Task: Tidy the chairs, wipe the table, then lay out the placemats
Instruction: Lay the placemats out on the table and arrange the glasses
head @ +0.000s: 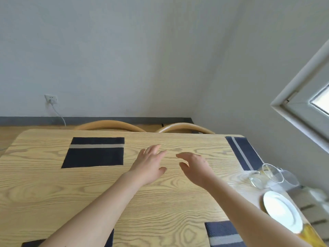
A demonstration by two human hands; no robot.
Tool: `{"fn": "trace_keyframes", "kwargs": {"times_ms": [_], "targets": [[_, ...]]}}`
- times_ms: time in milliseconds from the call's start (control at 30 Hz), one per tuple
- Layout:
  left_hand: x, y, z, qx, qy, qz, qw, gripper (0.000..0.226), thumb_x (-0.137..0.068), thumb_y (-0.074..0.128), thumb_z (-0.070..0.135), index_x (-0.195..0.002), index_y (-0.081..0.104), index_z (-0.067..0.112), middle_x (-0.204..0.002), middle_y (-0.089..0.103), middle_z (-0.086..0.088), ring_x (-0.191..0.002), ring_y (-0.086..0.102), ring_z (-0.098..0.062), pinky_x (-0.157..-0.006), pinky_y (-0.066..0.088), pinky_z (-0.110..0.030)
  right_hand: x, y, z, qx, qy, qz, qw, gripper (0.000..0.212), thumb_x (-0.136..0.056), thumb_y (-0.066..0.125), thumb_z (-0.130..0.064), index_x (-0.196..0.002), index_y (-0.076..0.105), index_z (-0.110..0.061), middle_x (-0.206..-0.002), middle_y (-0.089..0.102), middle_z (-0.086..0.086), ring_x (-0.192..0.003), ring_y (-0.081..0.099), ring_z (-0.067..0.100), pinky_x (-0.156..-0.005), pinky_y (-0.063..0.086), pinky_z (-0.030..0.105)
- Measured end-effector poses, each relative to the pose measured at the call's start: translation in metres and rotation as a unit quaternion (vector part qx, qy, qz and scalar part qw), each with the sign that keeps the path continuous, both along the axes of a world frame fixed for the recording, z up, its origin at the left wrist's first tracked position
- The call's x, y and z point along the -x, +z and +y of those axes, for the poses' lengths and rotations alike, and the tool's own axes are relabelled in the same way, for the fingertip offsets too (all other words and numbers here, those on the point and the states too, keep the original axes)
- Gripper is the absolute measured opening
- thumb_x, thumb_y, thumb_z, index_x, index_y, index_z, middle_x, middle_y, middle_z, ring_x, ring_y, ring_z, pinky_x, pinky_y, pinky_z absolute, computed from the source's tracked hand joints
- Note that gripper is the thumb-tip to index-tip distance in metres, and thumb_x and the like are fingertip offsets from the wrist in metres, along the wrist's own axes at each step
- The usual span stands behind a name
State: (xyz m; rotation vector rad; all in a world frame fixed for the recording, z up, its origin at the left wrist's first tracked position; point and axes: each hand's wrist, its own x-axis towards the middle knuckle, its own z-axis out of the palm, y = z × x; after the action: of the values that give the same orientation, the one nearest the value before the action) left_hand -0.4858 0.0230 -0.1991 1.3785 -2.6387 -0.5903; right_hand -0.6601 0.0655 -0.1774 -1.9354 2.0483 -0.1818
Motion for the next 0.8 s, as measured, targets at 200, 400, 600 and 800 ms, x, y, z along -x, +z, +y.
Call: {"fn": "trace_keyframes", "kwargs": {"times_ms": [200, 400, 600, 800], "targets": [[0.067, 0.017, 0.025, -0.004, -0.042, 0.005, 0.999, 0.062, -0.095, 0.047, 0.04, -0.15, 0.021, 0.027, -0.159, 0.009, 0.001, -0.146, 0.007, -0.019, -0.118, 0.009, -0.04, 0.078, 0.007, 0.039, -0.009, -0.05, 0.006, 0.999, 0.036, -0.097, 0.048, -0.023, -0.132, 0.056, -0.026, -0.14, 0.053, -0.009, -0.13, 0.046, 0.013, -0.106, 0.037, 0.028], [0.143, 0.019, 0.035, -0.005, -0.083, -0.013, 0.996, 0.063, -0.096, 0.047, 0.04, -0.15, 0.02, 0.027, -0.159, 0.009, -0.001, -0.146, 0.008, -0.019, -0.118, 0.007, -0.038, 0.159, 0.009, 0.064, -0.004, -0.094, -0.001, 0.996, 0.032, -0.096, 0.051, -0.022, -0.125, 0.062, -0.027, -0.133, 0.059, -0.009, -0.124, 0.052, 0.013, -0.102, 0.041, 0.027], [0.22, 0.01, 0.03, -0.014, -0.109, -0.026, 0.994, 0.062, -0.096, 0.045, 0.041, -0.15, 0.019, 0.027, -0.159, 0.01, 0.0, -0.146, 0.009, -0.019, -0.118, 0.009, -0.037, 0.238, 0.0, 0.066, -0.01, -0.123, 0.009, 0.992, 0.033, -0.094, 0.052, -0.02, -0.123, 0.063, -0.03, -0.131, 0.06, -0.01, -0.123, 0.052, 0.012, -0.099, 0.042, 0.026], [0.282, -0.011, 0.012, -0.025, -0.109, -0.033, 0.993, 0.061, -0.096, 0.045, 0.04, -0.15, 0.018, 0.027, -0.159, 0.01, 0.001, -0.145, 0.01, -0.018, -0.119, 0.008, -0.037, 0.297, -0.023, 0.036, -0.009, -0.13, 0.036, 0.991, 0.035, -0.093, 0.049, -0.019, -0.125, 0.062, -0.027, -0.126, 0.062, -0.007, -0.12, 0.053, 0.016, -0.093, 0.043, 0.028]]}}
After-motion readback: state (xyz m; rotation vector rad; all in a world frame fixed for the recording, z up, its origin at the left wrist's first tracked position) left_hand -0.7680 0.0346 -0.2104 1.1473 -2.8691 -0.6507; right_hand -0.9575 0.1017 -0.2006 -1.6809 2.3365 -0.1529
